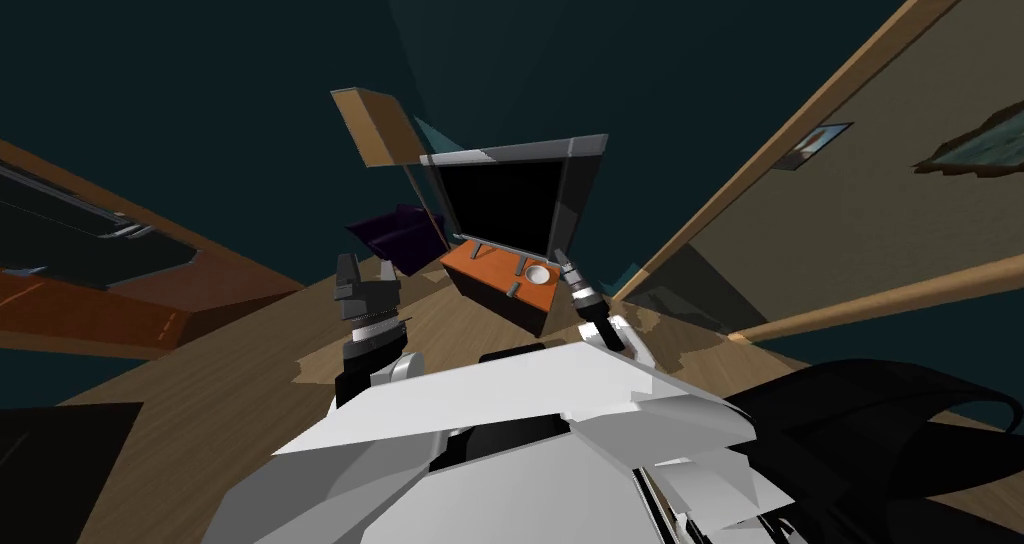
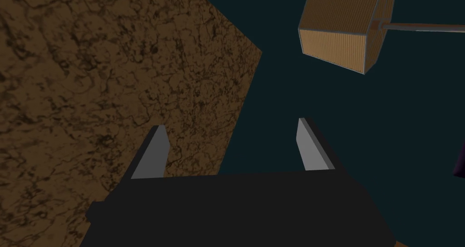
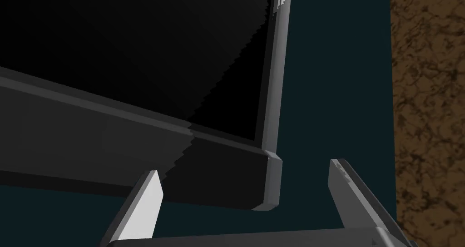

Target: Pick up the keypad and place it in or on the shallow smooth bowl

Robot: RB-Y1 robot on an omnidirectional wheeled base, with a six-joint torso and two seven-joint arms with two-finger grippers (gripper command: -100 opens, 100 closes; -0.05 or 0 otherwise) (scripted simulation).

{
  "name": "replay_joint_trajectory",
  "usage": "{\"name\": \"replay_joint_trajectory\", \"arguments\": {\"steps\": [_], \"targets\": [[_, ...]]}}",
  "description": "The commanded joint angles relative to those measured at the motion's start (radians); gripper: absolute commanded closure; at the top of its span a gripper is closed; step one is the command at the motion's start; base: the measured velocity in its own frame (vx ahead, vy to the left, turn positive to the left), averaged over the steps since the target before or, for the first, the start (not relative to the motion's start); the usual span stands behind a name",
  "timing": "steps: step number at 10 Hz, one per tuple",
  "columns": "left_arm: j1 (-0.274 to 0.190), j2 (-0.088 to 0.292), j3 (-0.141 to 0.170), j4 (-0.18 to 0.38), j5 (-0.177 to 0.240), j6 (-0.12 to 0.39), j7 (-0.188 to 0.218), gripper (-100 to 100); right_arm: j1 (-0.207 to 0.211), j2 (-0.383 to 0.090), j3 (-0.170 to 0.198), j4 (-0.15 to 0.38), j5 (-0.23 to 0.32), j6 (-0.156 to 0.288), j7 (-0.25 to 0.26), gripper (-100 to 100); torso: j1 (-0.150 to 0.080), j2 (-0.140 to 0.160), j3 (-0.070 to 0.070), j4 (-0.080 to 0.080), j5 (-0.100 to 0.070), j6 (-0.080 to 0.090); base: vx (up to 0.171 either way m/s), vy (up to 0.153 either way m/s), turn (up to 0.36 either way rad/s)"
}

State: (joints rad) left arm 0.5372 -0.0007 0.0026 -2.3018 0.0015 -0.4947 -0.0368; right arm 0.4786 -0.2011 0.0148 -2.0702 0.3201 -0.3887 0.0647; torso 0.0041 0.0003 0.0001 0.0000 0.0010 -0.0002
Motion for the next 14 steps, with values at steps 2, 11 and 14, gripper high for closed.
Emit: {"name": "replay_joint_trajectory", "arguments": {"steps": [2,11,14], "targets": [[0.000,0.000,0.000,0.000,0.000,0.000,0.000,0,-0.011,-0.035,0.012,0.050,0.075,-0.019,0.061,-100,0.001,0.000,0.000,0.000,0.000,0.000,0.005,0.080,0.121],[0.000,0.000,0.000,0.000,0.000,0.000,0.000,0,-0.052,-0.168,0.058,0.228,0.323,-0.072,0.275,-100,0.000,0.000,0.000,0.000,0.000,0.000,0.005,0.073,0.096],[0.000,0.000,0.000,0.000,0.000,0.000,0.000,0,-0.059,-0.196,0.068,0.266,0.407,-0.083,0.325,-100,0.001,-0.002,-0.001,0.000,0.000,0.000,0.025,0.071,0.104]]}}
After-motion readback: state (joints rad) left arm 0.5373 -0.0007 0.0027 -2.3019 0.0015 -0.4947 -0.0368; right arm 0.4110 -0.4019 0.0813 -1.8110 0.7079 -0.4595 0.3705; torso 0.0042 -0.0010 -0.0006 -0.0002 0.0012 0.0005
